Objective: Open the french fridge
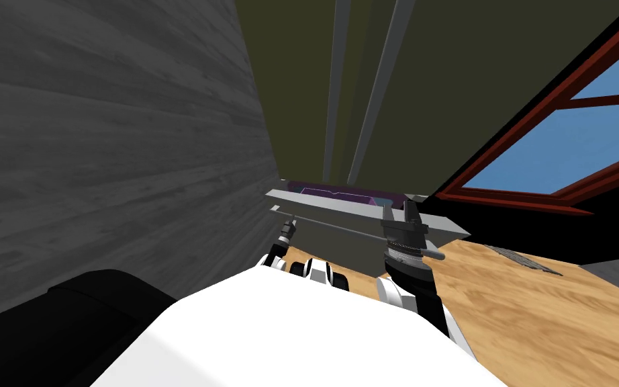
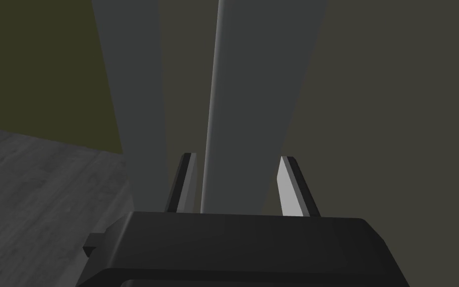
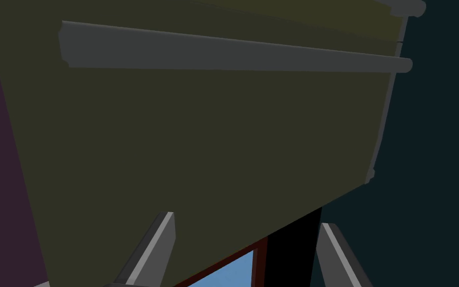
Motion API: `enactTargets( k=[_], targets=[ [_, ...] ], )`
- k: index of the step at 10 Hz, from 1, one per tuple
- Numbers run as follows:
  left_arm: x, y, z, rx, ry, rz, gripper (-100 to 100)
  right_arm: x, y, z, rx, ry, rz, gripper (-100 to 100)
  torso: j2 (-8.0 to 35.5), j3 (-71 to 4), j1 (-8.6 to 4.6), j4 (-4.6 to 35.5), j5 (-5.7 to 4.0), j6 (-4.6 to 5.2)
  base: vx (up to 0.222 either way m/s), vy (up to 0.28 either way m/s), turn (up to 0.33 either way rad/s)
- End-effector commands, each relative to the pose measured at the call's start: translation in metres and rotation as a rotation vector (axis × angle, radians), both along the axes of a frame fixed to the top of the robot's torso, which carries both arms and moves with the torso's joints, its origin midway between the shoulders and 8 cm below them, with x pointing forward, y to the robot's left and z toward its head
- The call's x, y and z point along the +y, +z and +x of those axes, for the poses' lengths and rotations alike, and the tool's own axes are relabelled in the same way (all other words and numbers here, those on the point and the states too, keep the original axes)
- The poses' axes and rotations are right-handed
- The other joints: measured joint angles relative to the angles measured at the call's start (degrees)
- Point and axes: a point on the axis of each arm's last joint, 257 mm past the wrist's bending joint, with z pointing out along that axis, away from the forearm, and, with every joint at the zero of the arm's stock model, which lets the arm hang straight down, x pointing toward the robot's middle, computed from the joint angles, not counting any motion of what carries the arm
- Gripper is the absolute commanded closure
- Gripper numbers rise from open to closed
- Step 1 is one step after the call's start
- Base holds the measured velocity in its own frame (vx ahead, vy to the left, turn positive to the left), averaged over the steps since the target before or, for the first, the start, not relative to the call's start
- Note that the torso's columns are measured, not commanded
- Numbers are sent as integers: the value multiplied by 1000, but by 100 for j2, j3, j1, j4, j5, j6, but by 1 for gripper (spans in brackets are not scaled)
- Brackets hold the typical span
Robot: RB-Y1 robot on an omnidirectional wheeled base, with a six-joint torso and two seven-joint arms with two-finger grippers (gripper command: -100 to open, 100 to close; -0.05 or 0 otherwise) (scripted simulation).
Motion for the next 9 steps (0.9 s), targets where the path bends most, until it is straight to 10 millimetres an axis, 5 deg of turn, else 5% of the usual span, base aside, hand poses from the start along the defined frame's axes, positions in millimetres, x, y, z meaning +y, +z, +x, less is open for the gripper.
enactTargets(
  k=[1,7,8,9],
  targets=[
    [-1,-4,-6,10,-5,-2,100,0,0,0,0,0,0,0,1,4,0,-1,3,1,-159,28,12],
    [-2,-4,-18,10,-16,-2,100,0,0,0,0,0,0,0,13,10,14,3,4,-10,-170,21,18],
    [-2,5,-17,0,-17,-1,-100,0,0,0,0,0,0,0,3,5,10,-1,5,-7,-94,3,11],
    [-1,11,-18,0,-17,-1,-100,0,0,0,0,0,0,0,-38,-20,-1,-3,-2,-3,15,-8,6]
  ],
)
